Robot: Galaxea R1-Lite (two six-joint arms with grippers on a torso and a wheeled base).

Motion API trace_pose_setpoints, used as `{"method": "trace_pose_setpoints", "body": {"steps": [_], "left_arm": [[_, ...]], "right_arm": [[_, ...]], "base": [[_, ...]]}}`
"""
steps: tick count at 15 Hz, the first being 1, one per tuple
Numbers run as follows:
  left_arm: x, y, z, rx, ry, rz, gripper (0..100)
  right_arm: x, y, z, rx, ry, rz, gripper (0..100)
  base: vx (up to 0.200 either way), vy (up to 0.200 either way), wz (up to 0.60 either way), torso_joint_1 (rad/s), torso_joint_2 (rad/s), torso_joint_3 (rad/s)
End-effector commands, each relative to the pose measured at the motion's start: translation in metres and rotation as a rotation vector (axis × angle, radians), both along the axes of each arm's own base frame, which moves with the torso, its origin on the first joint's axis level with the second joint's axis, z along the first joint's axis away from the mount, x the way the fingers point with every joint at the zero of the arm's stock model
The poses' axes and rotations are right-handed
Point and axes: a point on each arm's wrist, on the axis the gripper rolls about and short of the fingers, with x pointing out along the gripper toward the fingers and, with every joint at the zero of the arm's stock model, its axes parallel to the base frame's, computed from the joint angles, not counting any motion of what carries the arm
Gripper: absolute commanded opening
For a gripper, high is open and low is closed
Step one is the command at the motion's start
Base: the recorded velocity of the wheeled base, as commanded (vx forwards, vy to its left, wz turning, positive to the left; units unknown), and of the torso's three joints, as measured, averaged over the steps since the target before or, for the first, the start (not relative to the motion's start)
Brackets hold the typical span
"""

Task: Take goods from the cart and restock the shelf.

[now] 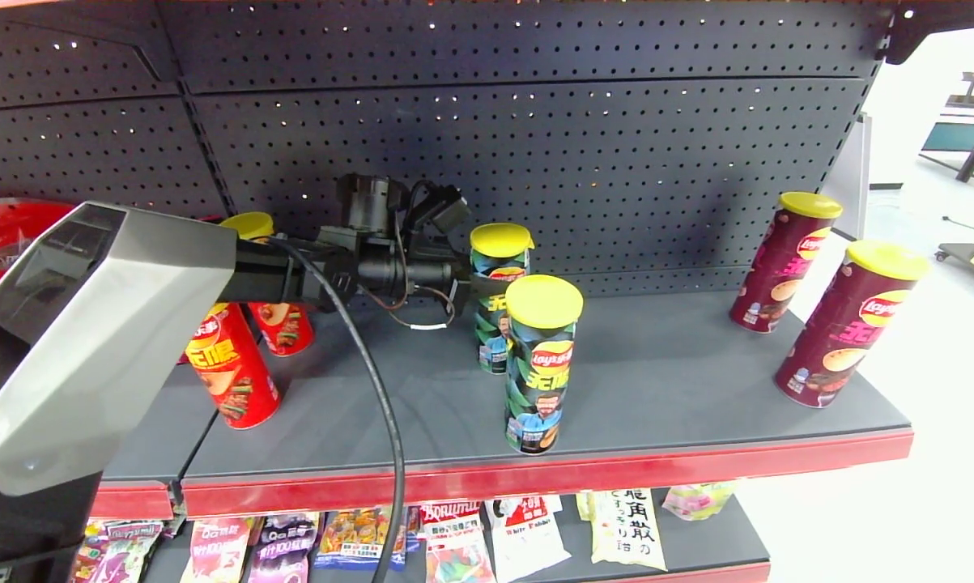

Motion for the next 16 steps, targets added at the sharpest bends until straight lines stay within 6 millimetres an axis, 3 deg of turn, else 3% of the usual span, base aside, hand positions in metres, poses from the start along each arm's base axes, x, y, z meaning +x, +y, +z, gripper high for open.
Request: {"method": "trace_pose_setpoints", "body": {"steps": [1,14,15,16], "left_arm": [[0.0027,-0.0011,-0.0086,0.007,0.016,-0.001,0],[0.0004,-0.0002,-0.0085,0.037,0.007,-0.014,0],[0.0000,0.0000,-0.0071,0.036,0.004,-0.014,100],[-0.0002,0.0000,-0.0063,0.035,0.003,-0.014,100]], "right_arm": [[0.0000,0.0000,0.0000,0.000,0.000,0.000,100],[0.0000,0.0000,0.0000,0.000,0.000,0.000,100],[0.0000,0.0000,0.0000,0.000,0.000,0.000,100],[0.0000,0.0000,0.0000,0.000,0.000,0.000,100]], "base": [[0.000,0.000,0.00,0.000,0.00,0.000],[0.000,0.000,0.00,0.000,0.00,0.000],[0.000,0.000,0.00,0.000,0.00,0.000],[0.000,0.000,0.00,0.000,0.00,0.000]]}}
